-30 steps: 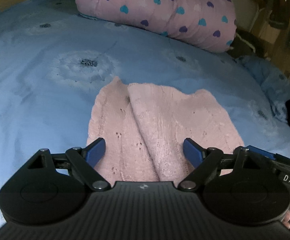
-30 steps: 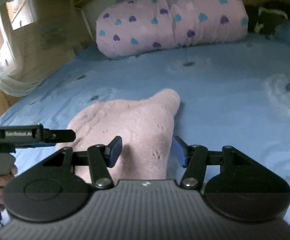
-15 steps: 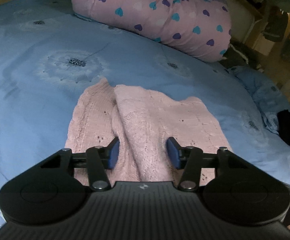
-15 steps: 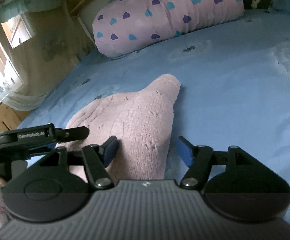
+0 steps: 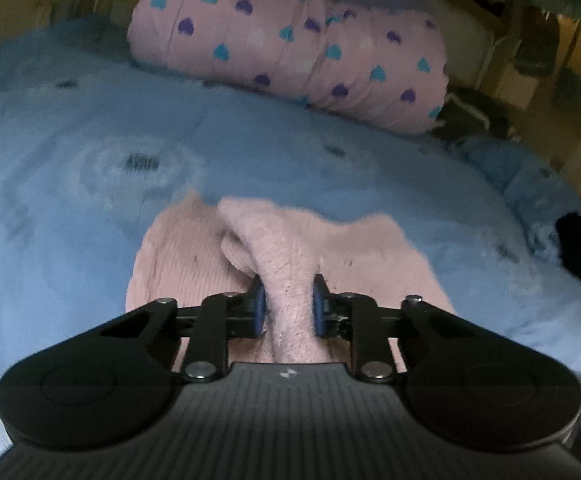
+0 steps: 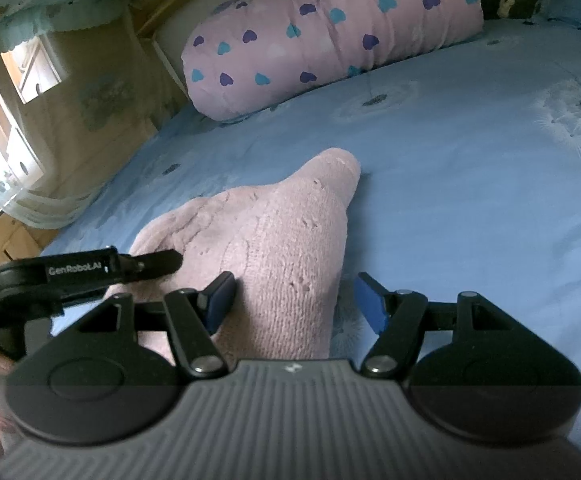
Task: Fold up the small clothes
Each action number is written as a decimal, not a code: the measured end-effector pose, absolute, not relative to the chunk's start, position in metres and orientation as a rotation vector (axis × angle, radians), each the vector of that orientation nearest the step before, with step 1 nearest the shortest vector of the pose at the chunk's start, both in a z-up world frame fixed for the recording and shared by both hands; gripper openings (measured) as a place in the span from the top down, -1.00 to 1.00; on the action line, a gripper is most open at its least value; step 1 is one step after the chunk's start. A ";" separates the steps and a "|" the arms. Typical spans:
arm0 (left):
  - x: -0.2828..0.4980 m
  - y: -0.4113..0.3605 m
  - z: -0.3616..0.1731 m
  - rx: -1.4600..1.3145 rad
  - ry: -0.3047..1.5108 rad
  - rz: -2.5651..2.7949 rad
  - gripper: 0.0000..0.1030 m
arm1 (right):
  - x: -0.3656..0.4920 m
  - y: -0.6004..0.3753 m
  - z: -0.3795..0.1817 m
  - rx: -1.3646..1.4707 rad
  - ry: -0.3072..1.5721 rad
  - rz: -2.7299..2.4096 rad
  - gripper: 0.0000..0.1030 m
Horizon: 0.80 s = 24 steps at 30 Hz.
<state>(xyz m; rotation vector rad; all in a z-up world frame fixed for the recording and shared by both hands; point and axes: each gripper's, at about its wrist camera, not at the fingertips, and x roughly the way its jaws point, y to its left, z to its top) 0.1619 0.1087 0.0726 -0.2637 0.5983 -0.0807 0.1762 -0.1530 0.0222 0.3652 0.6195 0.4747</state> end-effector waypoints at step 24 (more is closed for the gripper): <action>0.154 0.187 0.056 -0.385 0.720 0.035 -0.26 | 0.165 -0.126 0.023 0.331 0.615 0.589 -0.33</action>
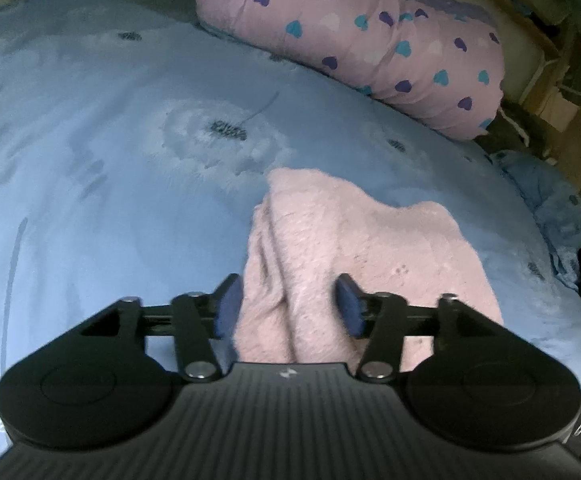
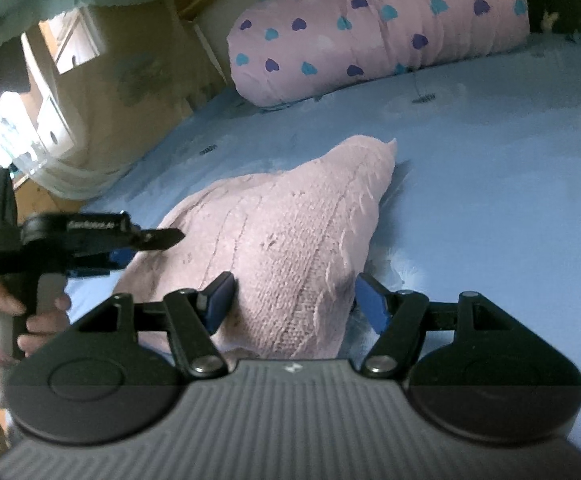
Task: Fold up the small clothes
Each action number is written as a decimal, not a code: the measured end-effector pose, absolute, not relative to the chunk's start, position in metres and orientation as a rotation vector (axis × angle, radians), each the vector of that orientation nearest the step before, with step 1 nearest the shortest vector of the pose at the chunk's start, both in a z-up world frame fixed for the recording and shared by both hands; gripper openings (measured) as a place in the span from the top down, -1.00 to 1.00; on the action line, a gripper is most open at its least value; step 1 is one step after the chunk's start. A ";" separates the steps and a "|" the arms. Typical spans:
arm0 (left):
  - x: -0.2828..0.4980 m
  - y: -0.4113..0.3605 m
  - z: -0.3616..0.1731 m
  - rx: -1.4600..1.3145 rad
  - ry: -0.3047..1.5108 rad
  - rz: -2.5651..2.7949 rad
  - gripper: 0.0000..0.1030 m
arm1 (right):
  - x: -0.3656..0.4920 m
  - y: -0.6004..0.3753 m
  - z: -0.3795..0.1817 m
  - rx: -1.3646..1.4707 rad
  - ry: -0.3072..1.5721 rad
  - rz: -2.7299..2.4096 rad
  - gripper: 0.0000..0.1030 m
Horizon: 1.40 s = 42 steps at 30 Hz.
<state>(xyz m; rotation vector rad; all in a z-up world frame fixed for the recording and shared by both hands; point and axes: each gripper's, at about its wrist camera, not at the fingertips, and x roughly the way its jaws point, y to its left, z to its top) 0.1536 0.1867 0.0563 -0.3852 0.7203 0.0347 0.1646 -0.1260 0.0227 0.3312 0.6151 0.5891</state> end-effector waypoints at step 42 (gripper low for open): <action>0.162 0.188 0.043 -0.484 0.829 -0.052 -0.72 | 0.236 -0.144 -0.005 0.679 0.941 0.609 -0.59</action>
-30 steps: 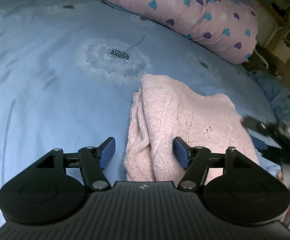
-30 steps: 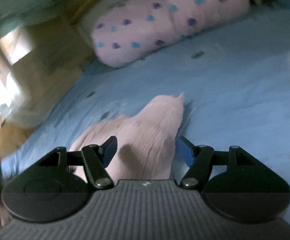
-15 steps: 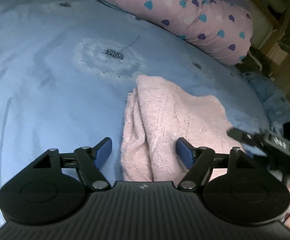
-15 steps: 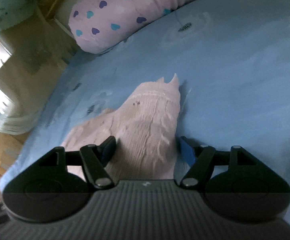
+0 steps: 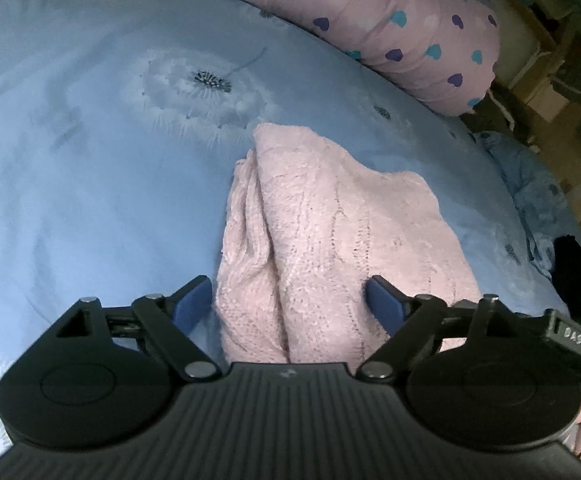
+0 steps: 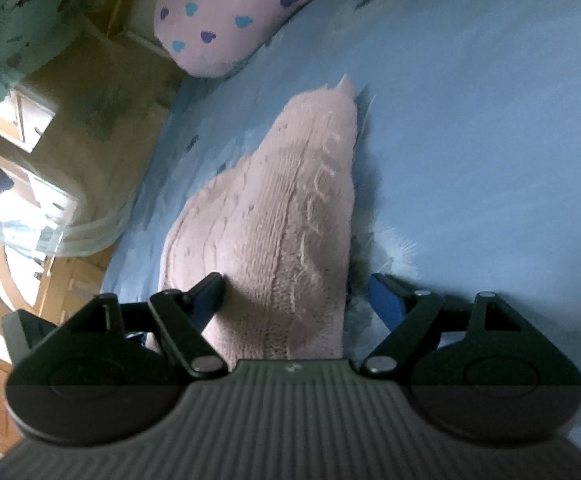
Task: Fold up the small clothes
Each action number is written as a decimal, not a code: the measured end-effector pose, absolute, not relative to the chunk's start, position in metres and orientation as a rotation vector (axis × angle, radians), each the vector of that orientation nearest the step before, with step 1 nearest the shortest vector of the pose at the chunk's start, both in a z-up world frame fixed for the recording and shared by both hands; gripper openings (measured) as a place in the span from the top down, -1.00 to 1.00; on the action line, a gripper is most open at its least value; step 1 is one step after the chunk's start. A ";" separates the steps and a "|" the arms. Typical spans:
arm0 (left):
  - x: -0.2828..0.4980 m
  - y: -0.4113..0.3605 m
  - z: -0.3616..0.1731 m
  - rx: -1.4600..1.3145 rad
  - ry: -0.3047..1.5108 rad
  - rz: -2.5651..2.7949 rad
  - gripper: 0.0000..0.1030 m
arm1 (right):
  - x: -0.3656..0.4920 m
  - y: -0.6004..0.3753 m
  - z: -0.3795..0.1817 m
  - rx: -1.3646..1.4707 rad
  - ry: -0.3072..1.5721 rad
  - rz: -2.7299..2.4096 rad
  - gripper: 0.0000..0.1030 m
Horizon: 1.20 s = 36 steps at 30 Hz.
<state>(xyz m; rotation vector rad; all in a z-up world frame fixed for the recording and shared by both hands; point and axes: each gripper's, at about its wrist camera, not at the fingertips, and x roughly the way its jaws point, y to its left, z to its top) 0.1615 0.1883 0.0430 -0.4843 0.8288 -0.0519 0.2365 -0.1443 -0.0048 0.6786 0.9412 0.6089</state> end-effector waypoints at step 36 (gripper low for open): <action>0.159 0.197 0.036 -0.658 0.797 -0.180 0.12 | 0.239 -0.116 0.008 0.602 0.857 0.676 -0.03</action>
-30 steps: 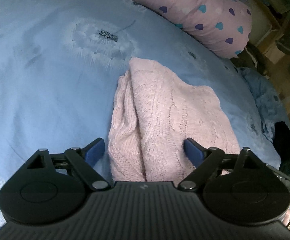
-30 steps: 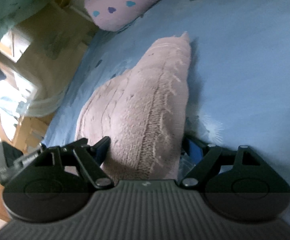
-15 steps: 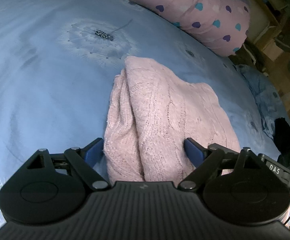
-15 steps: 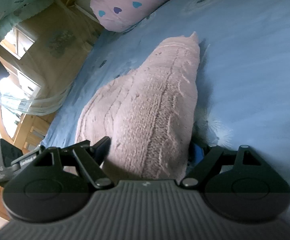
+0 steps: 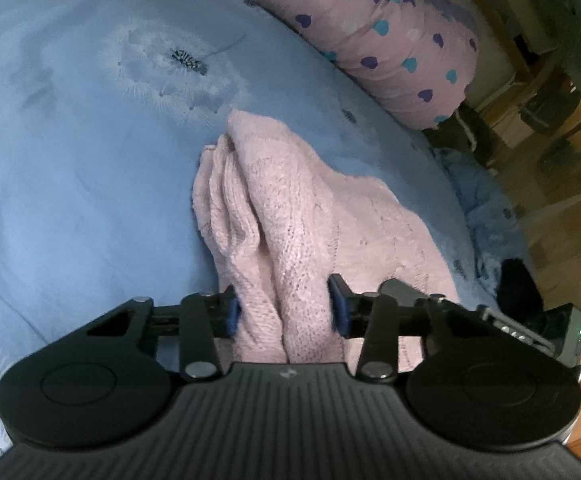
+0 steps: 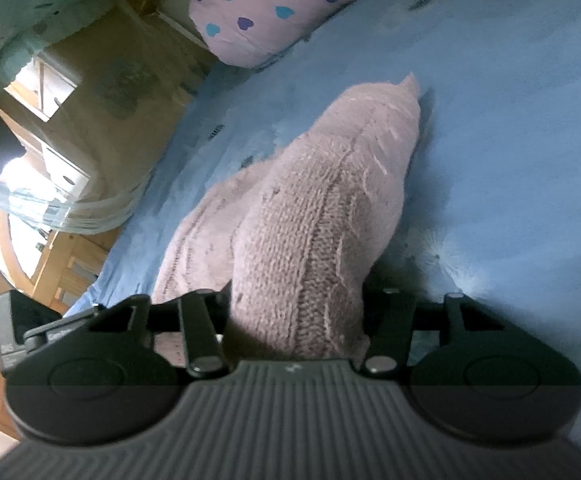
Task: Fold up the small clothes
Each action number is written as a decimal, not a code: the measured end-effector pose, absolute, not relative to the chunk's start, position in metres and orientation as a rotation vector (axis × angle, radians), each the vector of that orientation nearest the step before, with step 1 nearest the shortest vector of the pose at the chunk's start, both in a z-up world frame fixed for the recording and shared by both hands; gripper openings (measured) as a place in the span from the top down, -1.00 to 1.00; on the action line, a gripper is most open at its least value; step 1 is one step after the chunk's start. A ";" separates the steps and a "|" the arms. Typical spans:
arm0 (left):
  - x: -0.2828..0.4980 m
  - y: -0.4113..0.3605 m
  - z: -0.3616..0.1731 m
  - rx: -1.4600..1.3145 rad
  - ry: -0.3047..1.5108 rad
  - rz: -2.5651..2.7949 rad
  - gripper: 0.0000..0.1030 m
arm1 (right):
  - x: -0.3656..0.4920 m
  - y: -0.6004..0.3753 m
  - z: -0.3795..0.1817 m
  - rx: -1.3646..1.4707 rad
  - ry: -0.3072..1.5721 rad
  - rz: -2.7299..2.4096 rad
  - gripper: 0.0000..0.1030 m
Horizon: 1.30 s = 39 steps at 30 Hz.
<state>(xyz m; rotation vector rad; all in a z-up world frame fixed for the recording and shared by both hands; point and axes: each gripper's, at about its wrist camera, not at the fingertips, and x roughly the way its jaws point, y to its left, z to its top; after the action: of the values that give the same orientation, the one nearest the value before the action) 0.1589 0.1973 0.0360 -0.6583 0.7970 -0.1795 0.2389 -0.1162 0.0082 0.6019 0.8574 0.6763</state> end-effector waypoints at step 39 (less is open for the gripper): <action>0.052 0.018 0.063 -0.312 0.891 -0.312 0.26 | 0.097 -0.254 0.012 0.587 0.882 0.419 -0.21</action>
<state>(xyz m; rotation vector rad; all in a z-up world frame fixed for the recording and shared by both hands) 0.0520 0.0180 0.0632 -0.3124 0.8905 -0.3116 0.0965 -0.2541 0.0124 0.5872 0.8816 0.4187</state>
